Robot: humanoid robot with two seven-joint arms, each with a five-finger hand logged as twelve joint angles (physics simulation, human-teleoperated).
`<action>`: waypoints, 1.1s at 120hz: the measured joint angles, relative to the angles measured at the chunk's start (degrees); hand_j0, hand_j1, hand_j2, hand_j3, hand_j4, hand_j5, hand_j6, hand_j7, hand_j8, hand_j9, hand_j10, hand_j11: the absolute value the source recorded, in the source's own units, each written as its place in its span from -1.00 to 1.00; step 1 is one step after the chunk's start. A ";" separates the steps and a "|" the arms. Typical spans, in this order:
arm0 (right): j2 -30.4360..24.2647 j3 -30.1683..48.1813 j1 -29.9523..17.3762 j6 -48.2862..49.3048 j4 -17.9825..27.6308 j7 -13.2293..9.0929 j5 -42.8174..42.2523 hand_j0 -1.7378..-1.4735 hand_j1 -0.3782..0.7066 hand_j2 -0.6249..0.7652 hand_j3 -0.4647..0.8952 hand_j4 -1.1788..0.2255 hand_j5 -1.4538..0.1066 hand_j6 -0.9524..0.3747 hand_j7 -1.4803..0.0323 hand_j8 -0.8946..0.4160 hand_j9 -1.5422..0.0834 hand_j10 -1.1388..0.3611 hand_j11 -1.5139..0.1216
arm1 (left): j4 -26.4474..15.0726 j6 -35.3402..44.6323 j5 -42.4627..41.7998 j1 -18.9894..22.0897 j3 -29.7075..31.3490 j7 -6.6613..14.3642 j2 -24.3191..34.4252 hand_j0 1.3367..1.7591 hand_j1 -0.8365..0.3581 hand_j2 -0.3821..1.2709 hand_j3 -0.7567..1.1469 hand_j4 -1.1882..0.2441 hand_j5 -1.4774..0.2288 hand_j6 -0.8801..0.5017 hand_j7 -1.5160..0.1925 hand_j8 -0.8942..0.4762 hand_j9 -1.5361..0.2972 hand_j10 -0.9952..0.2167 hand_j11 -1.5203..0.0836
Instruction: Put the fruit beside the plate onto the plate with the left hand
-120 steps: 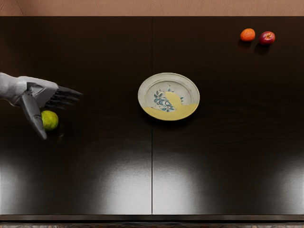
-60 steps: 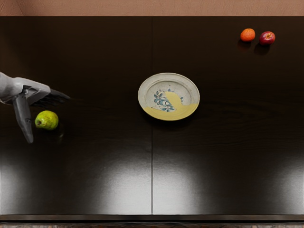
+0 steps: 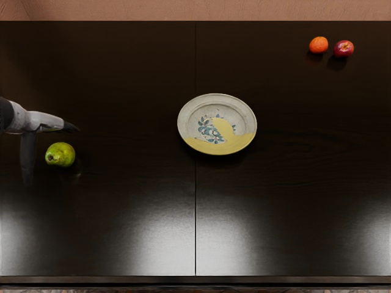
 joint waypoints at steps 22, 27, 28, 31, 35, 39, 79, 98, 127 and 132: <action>0.00 0.00 0.02 0.00 -0.04 0.00 0.00 -0.40 -0.89 -0.11 -0.32 0.64 0.82 0.39 0.91 0.32 0.85 0.48 0.81 | -0.32 3.74 6.24 1.98 0.04 0.00 -1.43 0.52 0.98 -0.54 -0.20 0.65 0.73 0.26 0.77 0.29 0.68 0.63 0.90; 0.00 0.00 0.02 0.00 -0.05 0.00 0.00 -0.40 -0.89 -0.11 -0.32 0.64 0.82 0.39 0.91 0.32 0.85 0.48 0.81 | -0.34 4.12 6.89 1.98 0.04 0.00 -1.48 0.52 0.98 -0.54 -0.20 0.65 0.73 0.26 0.77 0.29 0.68 0.63 0.90; 0.00 0.00 0.02 0.00 -0.05 0.00 0.00 -0.40 -0.89 -0.11 -0.32 0.64 0.82 0.39 0.91 0.32 0.85 0.48 0.81 | -0.34 4.18 7.00 1.98 0.04 0.00 -1.48 0.52 0.98 -0.54 -0.20 0.65 0.73 0.26 0.77 0.29 0.68 0.63 0.90; 0.00 0.00 0.02 0.00 -0.05 0.00 0.00 -0.40 -0.89 -0.11 -0.32 0.64 0.82 0.39 0.91 0.32 0.85 0.48 0.81 | -0.35 4.39 7.30 1.98 0.04 0.00 -1.48 0.52 0.98 -0.54 -0.20 0.65 0.73 0.26 0.77 0.29 0.68 0.63 0.90; 0.00 0.00 0.02 0.00 -0.05 0.00 0.00 -0.40 -0.89 -0.11 -0.32 0.64 0.82 0.39 0.91 0.32 0.85 0.48 0.81 | -0.37 4.86 7.78 2.04 0.04 0.00 -1.56 0.52 0.99 -0.54 -0.20 0.65 0.73 0.26 0.77 0.29 0.68 0.63 0.90; 0.00 0.00 0.02 0.00 -0.05 0.00 0.00 -0.40 -0.89 -0.11 -0.32 0.64 0.82 0.39 0.91 0.32 0.85 0.48 0.81 | -0.40 5.36 8.44 2.28 0.04 0.00 -2.05 0.52 0.98 -0.54 -0.20 0.65 0.73 0.26 0.77 0.29 0.68 0.63 0.90; 0.00 0.00 0.08 0.00 -0.13 -0.01 0.00 -0.40 -0.89 -0.11 -0.32 0.64 0.82 0.39 0.91 0.32 0.85 0.48 0.81 | -0.86 7.74 11.19 4.82 0.05 0.00 -3.13 0.52 0.99 -0.54 -0.20 0.65 0.73 0.26 0.77 0.29 0.68 0.63 0.90; 0.00 0.00 0.11 0.00 -0.14 0.00 0.00 -0.40 -0.89 -0.11 -0.32 0.64 0.82 0.39 0.91 0.32 0.85 0.48 0.81 | -0.90 10.52 12.91 5.92 0.05 0.00 -3.32 0.52 0.98 -0.54 -0.20 0.65 0.73 0.26 0.77 0.29 0.68 0.63 0.90; 0.00 0.00 0.11 -0.01 -0.14 0.00 0.00 -0.40 -0.89 -0.11 -0.32 0.64 0.82 0.39 0.91 0.32 0.85 0.48 0.81 | -0.99 15.73 17.95 8.85 0.05 0.00 -5.14 0.52 0.98 -0.54 -0.20 0.65 0.73 0.26 0.77 0.29 0.68 0.63 0.90; 0.00 0.00 0.11 -0.02 -0.14 0.00 0.00 -0.40 -0.89 -0.11 -0.32 0.64 0.82 0.39 0.91 0.32 0.85 0.48 0.81 | -1.02 16.50 18.49 9.20 0.05 0.00 -5.29 0.52 0.99 -0.54 -0.20 0.65 0.73 0.26 0.77 0.29 0.68 0.63 0.90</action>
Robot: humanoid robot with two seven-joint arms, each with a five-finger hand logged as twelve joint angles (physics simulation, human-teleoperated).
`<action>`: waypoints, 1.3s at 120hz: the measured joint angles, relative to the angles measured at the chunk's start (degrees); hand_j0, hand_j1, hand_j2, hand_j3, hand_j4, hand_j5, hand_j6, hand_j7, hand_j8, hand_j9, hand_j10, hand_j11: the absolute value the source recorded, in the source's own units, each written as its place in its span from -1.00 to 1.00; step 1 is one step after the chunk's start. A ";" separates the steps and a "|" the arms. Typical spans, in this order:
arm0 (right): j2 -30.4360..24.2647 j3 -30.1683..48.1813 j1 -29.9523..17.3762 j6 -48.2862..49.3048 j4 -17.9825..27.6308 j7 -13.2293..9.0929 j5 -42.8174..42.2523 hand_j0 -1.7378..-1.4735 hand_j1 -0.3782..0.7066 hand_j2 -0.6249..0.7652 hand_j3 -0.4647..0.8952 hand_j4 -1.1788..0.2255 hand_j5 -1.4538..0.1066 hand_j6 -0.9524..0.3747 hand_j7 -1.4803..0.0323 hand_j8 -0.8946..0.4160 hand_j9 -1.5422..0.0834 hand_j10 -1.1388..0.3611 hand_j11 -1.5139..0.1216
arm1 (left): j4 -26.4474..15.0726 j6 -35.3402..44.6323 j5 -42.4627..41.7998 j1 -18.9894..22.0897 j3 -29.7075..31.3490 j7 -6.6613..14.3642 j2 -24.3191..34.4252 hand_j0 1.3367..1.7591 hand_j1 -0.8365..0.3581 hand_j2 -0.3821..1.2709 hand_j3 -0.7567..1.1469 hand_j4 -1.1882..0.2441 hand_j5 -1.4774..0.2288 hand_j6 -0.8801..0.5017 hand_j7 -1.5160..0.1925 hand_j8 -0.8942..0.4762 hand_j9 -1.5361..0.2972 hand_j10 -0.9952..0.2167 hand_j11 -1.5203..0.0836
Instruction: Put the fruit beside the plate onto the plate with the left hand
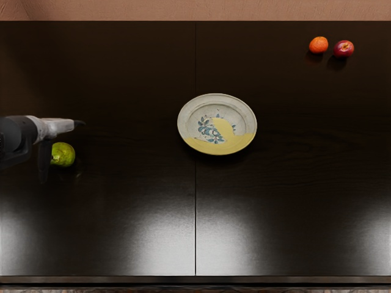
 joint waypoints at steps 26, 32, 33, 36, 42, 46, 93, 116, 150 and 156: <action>0.00 0.00 0.00 0.02 -0.07 0.00 0.00 -0.40 -0.89 -0.11 -0.32 0.64 0.82 0.39 0.91 0.32 0.85 0.48 0.81 | -0.05 2.71 2.67 1.74 0.00 0.00 -1.02 0.52 0.99 -0.53 -0.20 0.65 0.73 0.26 0.77 0.29 0.68 0.63 0.90; 0.00 0.00 0.00 0.02 -0.08 0.00 0.00 -0.40 -0.89 -0.11 -0.32 0.64 0.82 0.39 0.91 0.32 0.85 0.48 0.81 | -0.05 2.93 2.86 1.82 0.00 0.00 -1.02 0.52 0.98 -0.53 -0.20 0.65 0.73 0.26 0.77 0.29 0.67 0.63 0.89; 0.00 0.00 0.00 0.02 -0.08 0.00 0.00 -0.40 -0.89 -0.11 -0.32 0.64 0.82 0.39 0.91 0.32 0.85 0.48 0.81 | -0.05 2.96 2.90 1.94 0.00 0.00 -1.02 0.52 0.98 -0.53 -0.20 0.65 0.73 0.26 0.77 0.29 0.67 0.63 0.89; 0.00 0.00 0.00 0.02 -0.08 0.00 0.00 -0.40 -0.89 -0.11 -0.32 0.64 0.82 0.39 0.91 0.32 0.85 0.48 0.81 | -0.05 3.03 2.95 2.07 0.00 0.00 -1.02 0.52 0.97 -0.53 -0.20 0.64 0.72 0.25 0.76 0.29 0.67 0.62 0.89; 0.00 0.00 0.00 0.02 -0.08 0.00 0.00 -0.40 -0.89 -0.11 -0.32 0.64 0.82 0.39 0.91 0.32 0.85 0.48 0.81 | -0.06 3.12 3.05 2.16 0.00 0.00 -1.02 0.52 0.96 -0.53 -0.20 0.63 0.71 0.24 0.75 0.27 0.66 0.61 0.87; 0.00 0.00 0.00 0.02 -0.08 0.00 0.00 -0.40 -0.89 -0.11 -0.32 0.64 0.82 0.39 0.91 0.32 0.85 0.48 0.81 | -0.06 3.19 3.08 2.24 0.00 0.00 -1.02 0.52 0.94 -0.53 -0.20 0.62 0.70 0.23 0.74 0.26 0.65 0.60 0.86; 0.00 0.00 0.00 0.02 -0.09 0.00 0.00 -0.40 -0.89 -0.11 -0.32 0.64 0.82 0.39 0.91 0.32 0.85 0.48 0.81 | -0.06 11.00 7.32 5.34 0.00 0.00 -1.37 0.52 0.87 -0.52 -0.20 0.57 0.64 0.17 0.68 0.20 0.59 0.53 0.80; 0.00 0.00 0.00 0.02 -0.09 0.00 0.00 -0.40 -0.89 -0.11 -0.32 0.64 0.82 0.39 0.91 0.32 0.85 0.48 0.81 | -0.06 13.66 9.77 6.39 0.01 0.02 -1.95 0.52 0.86 -0.52 -0.20 0.56 0.63 0.17 0.67 0.20 0.58 0.52 0.79; 0.00 0.00 0.00 0.02 -0.09 0.00 0.00 -0.40 -0.89 -0.11 -0.32 0.64 0.82 0.39 0.91 0.32 0.85 0.48 0.81 | 0.05 15.22 10.21 7.89 0.00 0.00 -2.66 0.52 0.81 -0.51 -0.20 0.52 0.59 0.13 0.63 0.16 0.55 0.48 0.75; 0.00 0.00 0.00 0.02 -0.09 0.00 0.00 -0.40 -0.89 -0.11 -0.32 0.64 0.82 0.39 0.91 0.32 0.85 0.48 0.81 | 0.04 15.40 10.19 8.15 0.00 0.00 -2.73 0.52 0.75 -0.50 -0.20 0.48 0.55 0.09 0.59 0.12 0.50 0.43 0.70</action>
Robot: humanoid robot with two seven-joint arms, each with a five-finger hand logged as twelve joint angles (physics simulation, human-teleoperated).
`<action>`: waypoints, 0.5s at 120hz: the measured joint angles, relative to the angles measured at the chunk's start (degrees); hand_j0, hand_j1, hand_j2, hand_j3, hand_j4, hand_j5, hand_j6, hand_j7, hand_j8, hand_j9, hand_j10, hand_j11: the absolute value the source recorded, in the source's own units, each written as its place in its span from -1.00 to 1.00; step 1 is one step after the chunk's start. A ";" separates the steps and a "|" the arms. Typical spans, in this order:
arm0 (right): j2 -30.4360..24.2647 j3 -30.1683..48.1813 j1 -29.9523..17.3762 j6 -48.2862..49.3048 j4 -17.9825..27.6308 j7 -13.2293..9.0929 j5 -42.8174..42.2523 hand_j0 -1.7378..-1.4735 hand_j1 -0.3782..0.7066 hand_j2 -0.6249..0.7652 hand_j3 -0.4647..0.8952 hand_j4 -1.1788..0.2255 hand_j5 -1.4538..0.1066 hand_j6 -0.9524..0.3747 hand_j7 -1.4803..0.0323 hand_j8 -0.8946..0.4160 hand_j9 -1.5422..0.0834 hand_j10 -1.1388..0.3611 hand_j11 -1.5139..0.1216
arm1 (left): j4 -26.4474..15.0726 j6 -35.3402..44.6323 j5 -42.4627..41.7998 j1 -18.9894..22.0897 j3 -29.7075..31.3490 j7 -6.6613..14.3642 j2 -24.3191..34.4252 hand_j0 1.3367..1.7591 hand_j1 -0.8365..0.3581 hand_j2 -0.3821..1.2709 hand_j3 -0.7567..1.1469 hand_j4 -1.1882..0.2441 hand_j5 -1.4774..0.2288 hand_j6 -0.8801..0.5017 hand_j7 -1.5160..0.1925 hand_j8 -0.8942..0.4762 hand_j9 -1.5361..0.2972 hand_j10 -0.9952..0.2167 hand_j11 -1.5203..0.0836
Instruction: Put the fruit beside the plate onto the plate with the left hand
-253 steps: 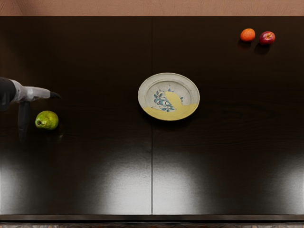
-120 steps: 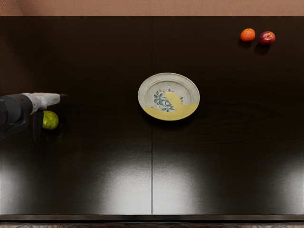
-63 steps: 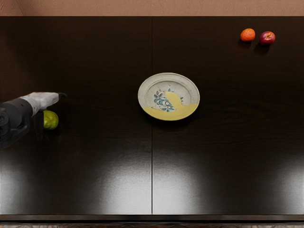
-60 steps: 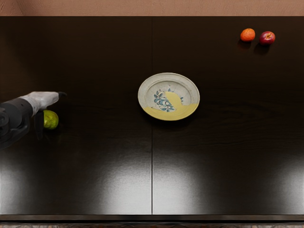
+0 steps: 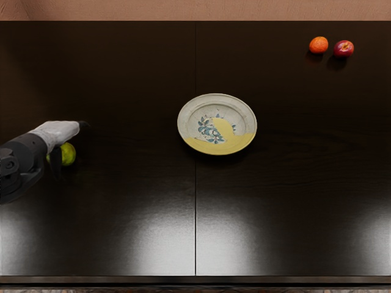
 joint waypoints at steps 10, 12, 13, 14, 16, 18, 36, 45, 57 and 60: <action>0.00 0.00 0.00 0.00 0.00 0.00 0.00 -0.40 -0.89 -0.11 -0.32 0.64 0.82 0.39 0.91 0.32 0.85 0.48 0.81 | 0.00 0.15 -0.03 0.01 0.00 0.00 0.04 0.52 0.66 -0.49 -0.20 0.42 0.48 0.02 0.52 0.05 0.44 0.36 0.63; 0.00 0.00 0.00 0.00 0.00 0.00 0.00 -0.40 -0.89 -0.11 -0.32 0.64 0.82 0.39 0.91 0.32 0.85 0.48 0.81 | 0.00 0.19 -0.04 0.01 0.00 0.00 0.04 0.52 0.64 -0.49 -0.20 0.41 0.47 0.01 0.51 0.04 0.43 0.35 0.62; 0.00 0.00 0.00 0.00 0.00 0.00 0.00 -0.40 -0.89 -0.11 -0.32 0.64 0.82 0.39 0.91 0.32 0.85 0.48 0.81 | 0.00 0.19 -0.05 0.01 0.00 0.00 0.00 0.52 0.64 -0.49 -0.20 0.40 0.46 0.01 0.51 0.04 0.43 0.34 0.61; 0.00 0.00 0.00 0.00 0.00 0.00 0.00 -0.40 -0.89 -0.11 -0.32 0.64 0.82 0.39 0.91 0.32 0.85 0.48 0.81 | 0.00 0.20 -0.06 0.01 0.00 0.00 -0.02 0.52 0.63 -0.49 -0.20 0.40 0.46 0.00 0.50 0.03 0.42 0.34 0.60; 0.00 0.00 0.00 0.00 0.00 0.00 0.00 -0.40 -0.89 -0.11 -0.32 0.64 0.82 0.39 0.91 0.32 0.85 0.48 0.81 | 0.00 0.22 -0.08 0.01 0.00 0.00 -0.04 0.52 0.61 -0.49 -0.20 0.39 0.44 -0.01 0.49 0.02 0.41 0.32 0.59; 0.00 0.00 0.00 0.00 0.00 0.00 0.00 -0.40 -0.89 -0.11 -0.32 0.64 0.82 0.39 0.91 0.32 0.85 0.48 0.81 | 0.00 0.25 -0.11 0.01 0.00 0.00 -0.04 0.52 0.60 -0.49 -0.20 0.38 0.43 -0.02 0.48 0.01 0.40 0.31 0.58; 0.00 0.00 0.00 -0.01 -0.01 0.00 0.00 -0.40 -0.89 -0.11 -0.32 0.64 0.82 0.39 0.91 0.32 0.85 0.48 0.81 | 0.01 0.31 -0.29 -0.08 0.00 0.01 -0.04 0.52 0.47 -0.47 -0.20 0.30 0.34 -0.10 0.39 -0.07 0.32 0.22 0.49; 0.00 0.00 0.00 0.00 -0.01 0.00 0.00 -0.40 -0.89 -0.11 -0.32 0.64 0.82 0.39 0.91 0.32 0.85 0.48 0.81 | 0.01 0.30 -0.40 -0.01 0.00 0.02 -0.04 0.52 0.40 -0.45 -0.20 0.27 0.30 -0.14 0.35 -0.11 0.28 0.18 0.44; 0.00 0.00 0.00 0.00 0.00 0.00 0.00 -0.40 -0.89 -0.11 -0.32 0.64 0.82 0.39 0.91 0.32 0.85 0.48 0.81 | 0.02 0.31 -0.51 0.01 0.00 0.02 -0.04 0.52 0.33 -0.44 -0.20 0.22 0.25 -0.18 0.29 -0.15 0.23 0.12 0.39; 0.00 0.00 0.00 0.00 0.00 0.00 0.00 -0.40 -0.89 -0.11 -0.32 0.64 0.82 0.39 0.91 0.32 0.85 0.48 0.81 | 0.02 0.31 -0.53 0.01 0.00 0.02 -0.04 0.52 0.31 -0.43 -0.20 0.21 0.24 -0.19 0.28 -0.17 0.22 0.11 0.37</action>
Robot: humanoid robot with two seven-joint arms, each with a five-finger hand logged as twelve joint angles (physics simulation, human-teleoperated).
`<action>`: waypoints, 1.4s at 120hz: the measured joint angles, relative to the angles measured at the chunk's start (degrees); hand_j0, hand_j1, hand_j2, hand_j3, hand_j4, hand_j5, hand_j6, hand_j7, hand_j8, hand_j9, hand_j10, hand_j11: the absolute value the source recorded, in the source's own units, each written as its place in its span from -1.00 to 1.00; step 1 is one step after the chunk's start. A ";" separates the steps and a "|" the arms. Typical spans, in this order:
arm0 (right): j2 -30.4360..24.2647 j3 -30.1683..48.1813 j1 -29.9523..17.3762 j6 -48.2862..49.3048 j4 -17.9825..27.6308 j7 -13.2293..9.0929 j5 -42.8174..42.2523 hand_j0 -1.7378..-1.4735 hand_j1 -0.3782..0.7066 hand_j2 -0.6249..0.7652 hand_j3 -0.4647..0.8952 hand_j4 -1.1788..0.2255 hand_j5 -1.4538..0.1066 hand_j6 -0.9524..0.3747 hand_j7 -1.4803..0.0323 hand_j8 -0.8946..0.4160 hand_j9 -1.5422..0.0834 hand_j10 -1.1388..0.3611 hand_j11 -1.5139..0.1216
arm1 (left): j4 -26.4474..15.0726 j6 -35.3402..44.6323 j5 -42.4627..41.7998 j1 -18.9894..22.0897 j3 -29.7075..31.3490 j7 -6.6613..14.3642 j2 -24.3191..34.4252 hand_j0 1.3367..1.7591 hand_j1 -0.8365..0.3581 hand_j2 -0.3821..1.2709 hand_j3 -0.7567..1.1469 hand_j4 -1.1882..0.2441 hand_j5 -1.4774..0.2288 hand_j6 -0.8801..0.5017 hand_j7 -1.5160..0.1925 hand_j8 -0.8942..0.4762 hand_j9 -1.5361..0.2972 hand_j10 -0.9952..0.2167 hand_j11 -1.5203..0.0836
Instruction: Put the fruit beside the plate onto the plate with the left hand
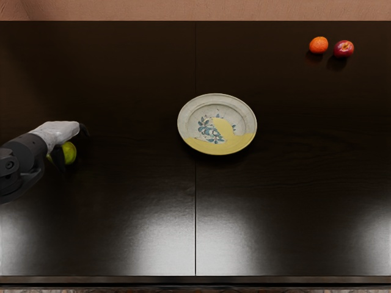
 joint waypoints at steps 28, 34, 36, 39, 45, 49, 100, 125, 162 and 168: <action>0.00 -0.07 0.30 0.00 -0.01 -0.01 0.00 -0.40 -0.89 -0.11 -0.32 0.64 0.82 0.39 0.91 0.32 0.85 0.48 0.81 | 0.04 0.03 -0.10 0.18 -0.01 -0.02 0.34 0.52 0.17 -0.40 -0.20 0.14 0.16 -0.26 0.21 -0.24 0.15 0.03 0.29; 0.00 -0.08 0.34 0.00 0.00 0.00 0.00 -0.40 -0.89 -0.11 -0.32 0.64 0.82 0.39 0.91 0.32 0.85 0.48 0.81 | 0.05 0.04 -0.10 0.18 -0.03 -0.02 0.44 0.52 0.17 -0.41 -0.20 0.13 0.15 -0.28 0.20 -0.25 0.14 0.02 0.28; 0.00 -0.08 0.36 0.00 0.00 0.00 0.00 -0.40 -0.89 -0.11 -0.32 0.64 0.82 0.39 0.91 0.32 0.85 0.48 0.81 | 0.05 0.04 -0.10 0.18 -0.04 -0.02 0.44 0.52 0.17 -0.41 -0.20 0.13 0.15 -0.28 0.19 -0.25 0.13 0.01 0.28; 0.00 -0.08 0.37 0.00 0.00 0.00 0.00 -0.40 -0.89 -0.11 -0.32 0.64 0.82 0.39 0.91 0.32 0.85 0.48 0.81 | 0.06 0.05 -0.10 0.18 -0.05 -0.02 0.40 0.52 0.17 -0.41 -0.20 0.12 0.14 -0.29 0.19 -0.26 0.13 0.01 0.27; 0.00 -0.08 0.40 0.00 0.00 0.00 0.00 -0.40 -0.89 -0.11 -0.32 0.64 0.82 0.39 0.91 0.32 0.85 0.48 0.81 | 0.06 0.05 -0.10 0.18 -0.06 -0.02 0.44 0.52 0.17 -0.42 -0.20 0.11 0.13 -0.30 0.18 -0.27 0.12 -0.01 0.26; 0.00 -0.08 0.41 0.00 0.00 0.00 0.00 -0.40 -0.89 -0.11 -0.32 0.64 0.82 0.39 0.91 0.32 0.85 0.48 0.81 | 0.06 0.06 -0.11 0.18 -0.07 -0.02 0.44 0.52 0.17 -0.42 -0.20 0.10 0.13 -0.30 0.17 -0.28 0.11 -0.01 0.25; 0.00 -0.09 0.44 0.00 0.00 0.00 -0.04 -0.40 -0.89 -0.11 -0.32 0.64 0.82 0.39 0.91 0.32 0.85 0.48 0.81 | 0.24 -0.14 -0.24 0.26 0.01 0.00 0.64 0.51 0.03 -0.42 -0.20 -0.01 -0.03 -0.31 0.02 -0.19 -0.02 -0.13 0.10; 0.00 -0.09 0.44 0.00 0.00 0.00 -0.08 -0.40 -0.89 -0.11 -0.32 0.64 0.82 0.39 0.91 0.32 0.85 0.48 0.81 | 0.25 -0.59 -0.32 0.26 0.03 0.05 0.70 0.49 -0.18 -0.24 -0.20 -0.05 -0.17 -0.13 -0.10 -0.01 -0.12 0.07 -0.02; 0.00 -0.09 0.44 0.00 0.00 0.00 -0.05 -0.40 -0.89 -0.11 -0.32 0.64 0.82 0.39 0.91 0.32 0.85 0.48 0.81 | 0.25 -0.74 -1.82 0.10 -0.02 0.04 0.70 0.48 -0.22 -0.24 -0.20 -0.20 -0.26 -0.05 -0.20 0.08 -0.22 0.19 -0.16; 0.00 -0.09 0.44 0.00 0.00 0.00 -0.05 -0.40 -0.89 -0.11 -0.32 0.64 0.82 0.39 0.91 0.32 0.85 0.48 0.81 | 0.18 -0.75 -2.01 0.09 -0.04 0.03 0.70 0.48 -0.21 -0.25 -0.20 -0.21 -0.27 -0.06 -0.20 0.07 -0.22 0.19 -0.17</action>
